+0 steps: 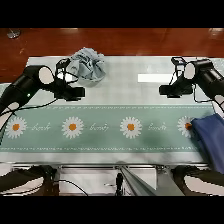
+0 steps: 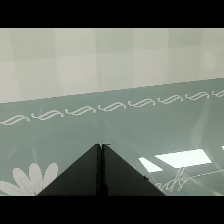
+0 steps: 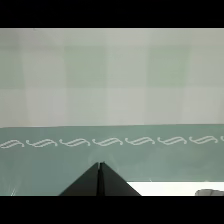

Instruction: Fold the shirts.

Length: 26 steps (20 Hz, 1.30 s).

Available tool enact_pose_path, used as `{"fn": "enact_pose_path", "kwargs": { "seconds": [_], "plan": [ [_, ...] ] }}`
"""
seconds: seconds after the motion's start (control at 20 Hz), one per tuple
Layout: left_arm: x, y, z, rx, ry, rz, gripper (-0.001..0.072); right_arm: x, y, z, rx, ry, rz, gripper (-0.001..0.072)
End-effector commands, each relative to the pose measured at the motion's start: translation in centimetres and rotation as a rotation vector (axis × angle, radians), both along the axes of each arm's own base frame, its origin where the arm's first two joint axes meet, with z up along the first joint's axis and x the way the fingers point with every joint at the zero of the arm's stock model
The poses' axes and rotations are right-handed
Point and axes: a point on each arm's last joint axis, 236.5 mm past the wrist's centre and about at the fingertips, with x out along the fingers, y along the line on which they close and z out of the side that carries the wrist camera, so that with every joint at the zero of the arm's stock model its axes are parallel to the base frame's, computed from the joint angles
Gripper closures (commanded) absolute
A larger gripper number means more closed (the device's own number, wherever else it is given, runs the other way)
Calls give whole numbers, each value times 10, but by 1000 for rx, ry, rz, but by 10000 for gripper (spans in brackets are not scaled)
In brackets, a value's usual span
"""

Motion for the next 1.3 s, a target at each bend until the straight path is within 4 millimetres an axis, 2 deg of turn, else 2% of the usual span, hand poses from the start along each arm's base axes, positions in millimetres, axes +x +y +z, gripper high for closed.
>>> {"fn": "enact_pose_path", "kwargs": {
  "seconds": [0.0,0.5,0.7,0.75,0.8,0.85,0.9,0.95,1.0,1.1,1.25],
  "plan": [
    [0,0,0,1,0,1,670,0,0,0,0,1,0,693],
    [10,-1,3,-9,-40,11,669,0,0,0,0,1,0,693],
    [28,3,7,4,-120,19,668,1,2,0,6,-4,-1,693],
    [38,9,10,33,-171,15,630,4,3,0,11,-15,0,693],
    [52,18,14,75,-238,6,477,7,3,1,9,-30,5,693],
    [70,28,22,129,-327,-9,153,11,2,2,8,-48,7,689],
    [89,36,34,166,-422,-21,7,15,-1,3,-5,-66,5,579],
    [109,42,48,189,-519,-35,7,20,-3,5,-10,-88,-8,230],
    [130,47,63,183,-599,-18,7,26,-5,7,-18,-115,-10,92],
    [173,62,86,164,-720,43,7,33,-4,9,-16,-145,-15,88],
    [228,72,79,169,-755,79,7,33,-2,9,-7,-144,-20,89]
  ]
}}
